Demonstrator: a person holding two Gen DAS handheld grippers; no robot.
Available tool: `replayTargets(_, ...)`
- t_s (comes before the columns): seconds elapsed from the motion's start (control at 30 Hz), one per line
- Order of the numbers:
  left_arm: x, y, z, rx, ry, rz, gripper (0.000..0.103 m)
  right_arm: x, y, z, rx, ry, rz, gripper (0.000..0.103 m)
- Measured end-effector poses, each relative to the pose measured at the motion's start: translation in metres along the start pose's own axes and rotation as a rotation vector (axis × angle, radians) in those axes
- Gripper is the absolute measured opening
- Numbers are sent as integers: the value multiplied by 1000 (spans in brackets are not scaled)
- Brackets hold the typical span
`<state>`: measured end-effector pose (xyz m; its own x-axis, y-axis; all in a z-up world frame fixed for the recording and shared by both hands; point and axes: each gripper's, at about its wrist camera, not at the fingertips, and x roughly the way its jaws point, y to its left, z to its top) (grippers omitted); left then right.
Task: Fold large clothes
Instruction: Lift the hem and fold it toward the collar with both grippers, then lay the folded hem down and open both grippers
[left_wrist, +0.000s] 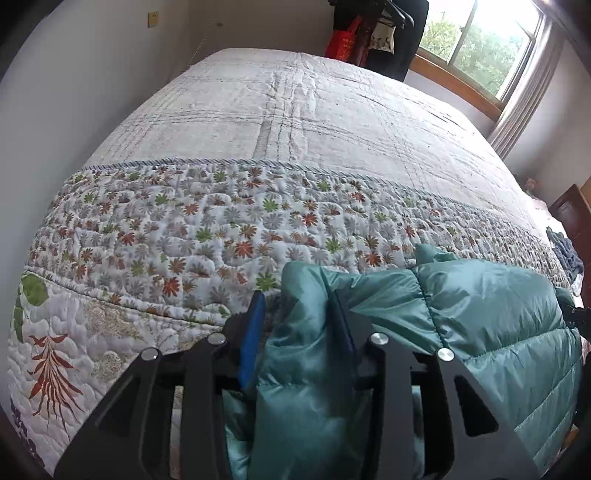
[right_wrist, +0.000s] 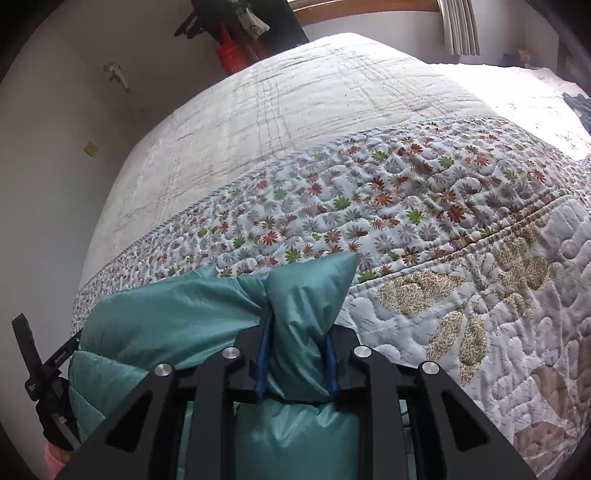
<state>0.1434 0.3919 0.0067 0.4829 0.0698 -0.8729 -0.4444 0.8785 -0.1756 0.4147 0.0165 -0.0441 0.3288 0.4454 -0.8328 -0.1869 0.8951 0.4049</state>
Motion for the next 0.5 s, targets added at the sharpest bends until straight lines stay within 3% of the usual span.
replayTargets(0.07,-16,7,0,-32,-28,-12,37,-19,-1,-2,12,-40,24,28)
replayTargets(0.1,-25,12,-1,-50,-47,-20,38,-28,-4,-3,21,-56,42,42)
replayTargets(0.13,-36,17,-3,-65,-69,-31,38,-42,-7,-7,27,-73,78,45)
replayTargets(0.27,-82,25,-22,-57,-141,-83,48,-82,-16,-26,16,-75,194,45)
replayTargets(0.5,-138,29,-108,35,-140,-147,67,-116,-36,-105,-37,-27,251,59)
